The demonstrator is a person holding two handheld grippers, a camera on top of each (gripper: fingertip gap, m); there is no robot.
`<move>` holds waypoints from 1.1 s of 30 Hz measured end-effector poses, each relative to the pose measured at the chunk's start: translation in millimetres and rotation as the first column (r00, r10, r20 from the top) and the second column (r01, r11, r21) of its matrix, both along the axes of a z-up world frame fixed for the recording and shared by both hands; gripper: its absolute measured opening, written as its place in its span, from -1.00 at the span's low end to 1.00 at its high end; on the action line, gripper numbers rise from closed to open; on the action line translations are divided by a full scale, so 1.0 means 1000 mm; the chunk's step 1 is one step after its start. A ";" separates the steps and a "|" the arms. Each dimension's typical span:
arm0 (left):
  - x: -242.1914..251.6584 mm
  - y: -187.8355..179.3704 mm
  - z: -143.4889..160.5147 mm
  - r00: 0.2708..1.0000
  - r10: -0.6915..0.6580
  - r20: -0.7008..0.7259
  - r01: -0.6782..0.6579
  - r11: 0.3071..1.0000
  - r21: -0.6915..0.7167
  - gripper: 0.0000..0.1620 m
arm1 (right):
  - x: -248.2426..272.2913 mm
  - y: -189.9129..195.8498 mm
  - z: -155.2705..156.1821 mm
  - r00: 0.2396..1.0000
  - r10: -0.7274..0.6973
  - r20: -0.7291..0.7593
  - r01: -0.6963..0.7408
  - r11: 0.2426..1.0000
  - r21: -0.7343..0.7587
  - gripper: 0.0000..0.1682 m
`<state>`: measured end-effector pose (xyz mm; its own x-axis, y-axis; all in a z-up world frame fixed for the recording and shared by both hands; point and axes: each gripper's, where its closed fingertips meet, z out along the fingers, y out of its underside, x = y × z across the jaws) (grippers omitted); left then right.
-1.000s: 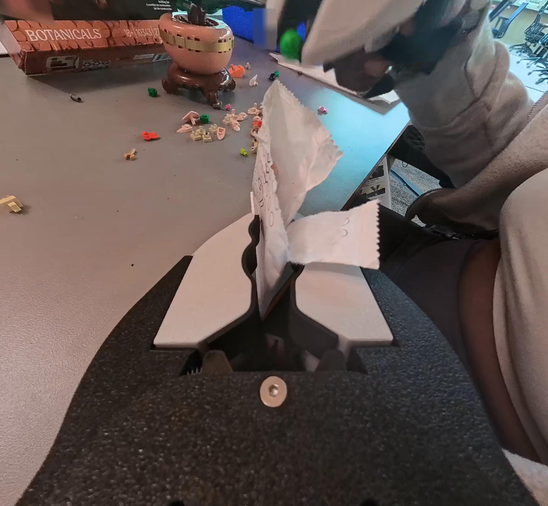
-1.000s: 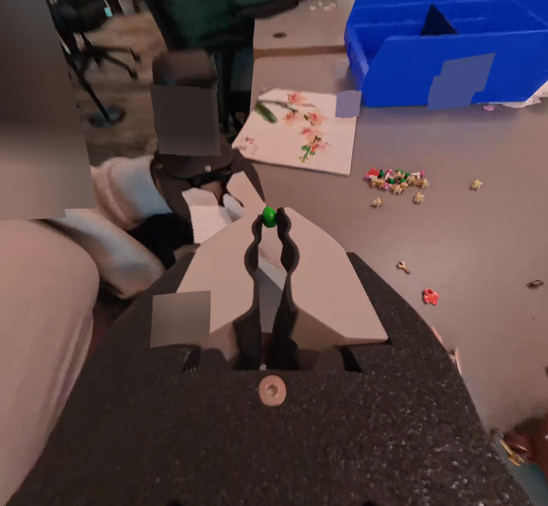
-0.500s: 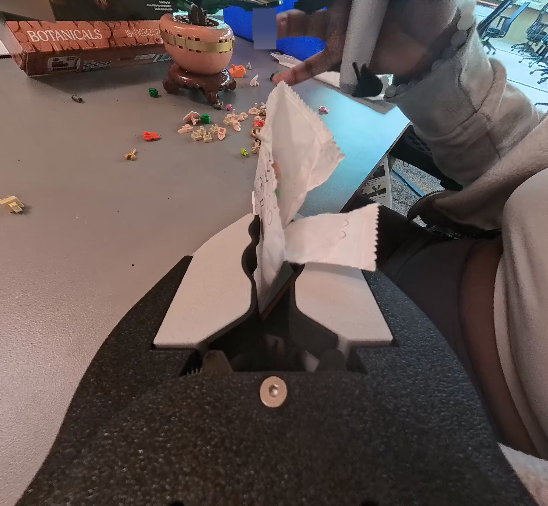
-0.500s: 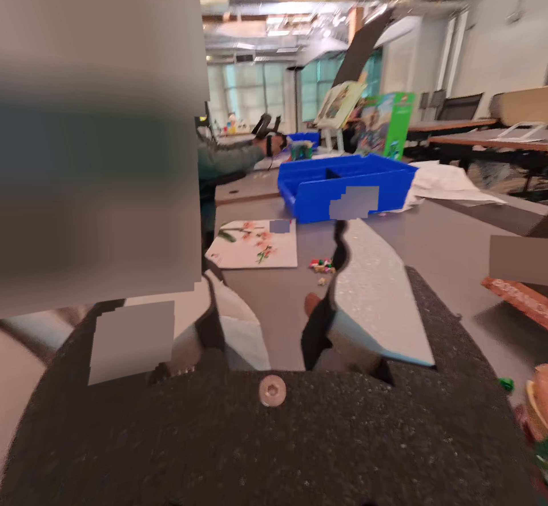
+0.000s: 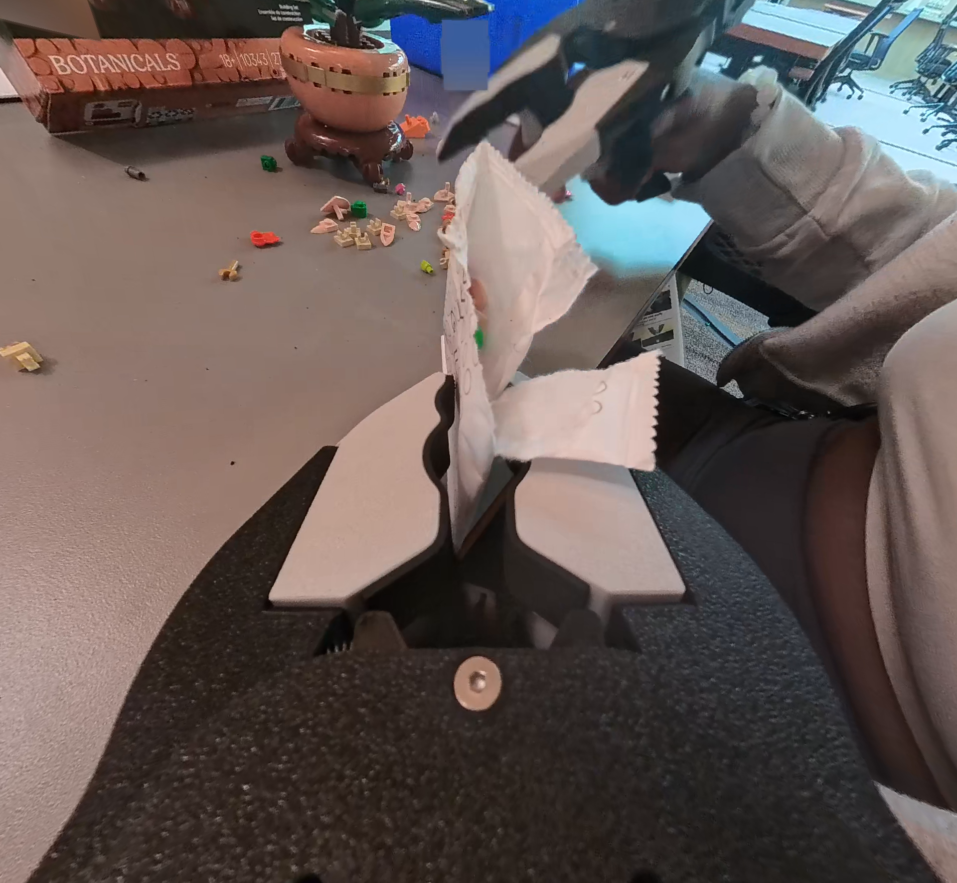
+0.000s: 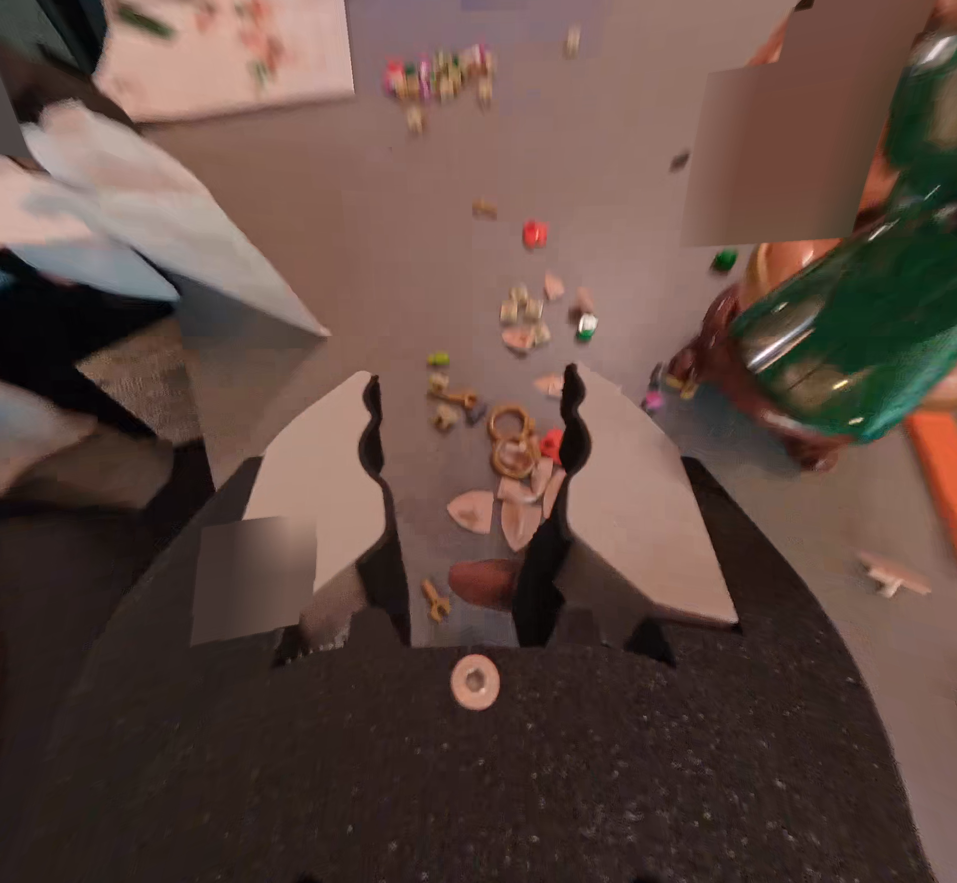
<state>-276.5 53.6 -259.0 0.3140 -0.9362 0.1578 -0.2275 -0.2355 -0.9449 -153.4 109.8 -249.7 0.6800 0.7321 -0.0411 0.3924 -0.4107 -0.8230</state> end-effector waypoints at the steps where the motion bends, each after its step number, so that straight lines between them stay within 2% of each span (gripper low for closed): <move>1: 0.000 0.000 0.000 1.000 0.000 0.000 0.000 1.000 0.000 -0.80 | 0.001 -0.002 -0.011 0.999 -0.004 0.036 0.005 1.000 -0.025 -0.34; 3: 0.000 0.000 0.000 1.000 0.000 0.000 0.000 1.000 0.001 -0.80 | 0.000 -0.004 -0.026 0.997 0.016 0.079 -0.011 0.998 -0.063 -0.49; 5: 0.000 0.000 0.000 1.000 0.001 0.000 -0.001 1.000 0.003 -0.80 | 0.001 -0.002 -0.035 0.994 0.025 0.107 -0.015 0.996 -0.092 -0.51; 7: 0.000 0.000 0.000 1.000 0.001 0.000 -0.001 1.000 0.005 -0.81 | -0.001 0.001 -0.036 0.994 0.030 0.103 -0.021 0.995 -0.095 -0.52; 10: 0.000 0.000 0.001 1.000 0.000 0.004 0.000 1.000 0.003 -0.81 | -0.001 0.001 -0.038 0.991 0.046 0.128 -0.034 0.995 -0.096 -0.76; 15: 0.000 0.001 0.000 1.000 0.000 0.004 0.000 1.000 0.005 -0.81 | -0.006 -0.004 -0.039 0.988 0.087 0.130 -0.074 0.992 -0.101 -0.98; 21: 0.000 0.000 0.000 1.000 0.001 0.000 -0.001 1.000 0.010 -0.81 | -0.003 0.000 -0.036 0.987 0.075 0.140 -0.065 0.995 -0.071 -1.00; 25: 0.000 0.000 0.000 1.000 0.001 0.000 -0.001 1.000 0.010 -0.81 | -0.006 0.001 -0.016 0.996 0.081 0.041 -0.079 0.996 -0.052 -1.00; 27: 0.000 0.000 0.000 1.000 0.001 0.000 -0.001 1.000 0.010 -0.81 | -0.004 -0.002 -0.015 0.991 0.110 0.078 -0.105 0.992 -0.064 -1.00; 29: 0.000 0.001 0.000 1.000 0.001 0.000 -0.001 1.000 0.011 -0.81 | 0.002 -0.004 -0.022 0.977 0.136 0.167 -0.127 0.990 -0.067 -0.81; 30: 0.001 0.001 0.000 1.000 0.002 -0.001 -0.002 1.000 0.011 -0.81 | 0.002 -0.007 -0.024 0.973 0.151 0.172 -0.138 0.987 -0.083 -0.63; 31: 0.001 0.001 0.000 1.000 0.002 -0.001 -0.002 1.000 0.012 -0.81 | 0.002 -0.011 -0.024 0.973 0.170 0.160 -0.152 0.982 -0.114 -0.58; 33: 0.000 0.001 0.000 1.000 0.002 0.000 -0.002 1.000 0.012 -0.81 | 0.002 -0.015 -0.025 0.973 0.183 0.142 -0.163 0.976 -0.143 -0.60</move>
<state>-276.0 54.1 -258.7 0.3158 -0.9374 0.1468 -0.2272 -0.2250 -0.9475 -151.3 95.2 -274.2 0.5492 0.8343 -0.0487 0.5838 -0.4248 -0.6919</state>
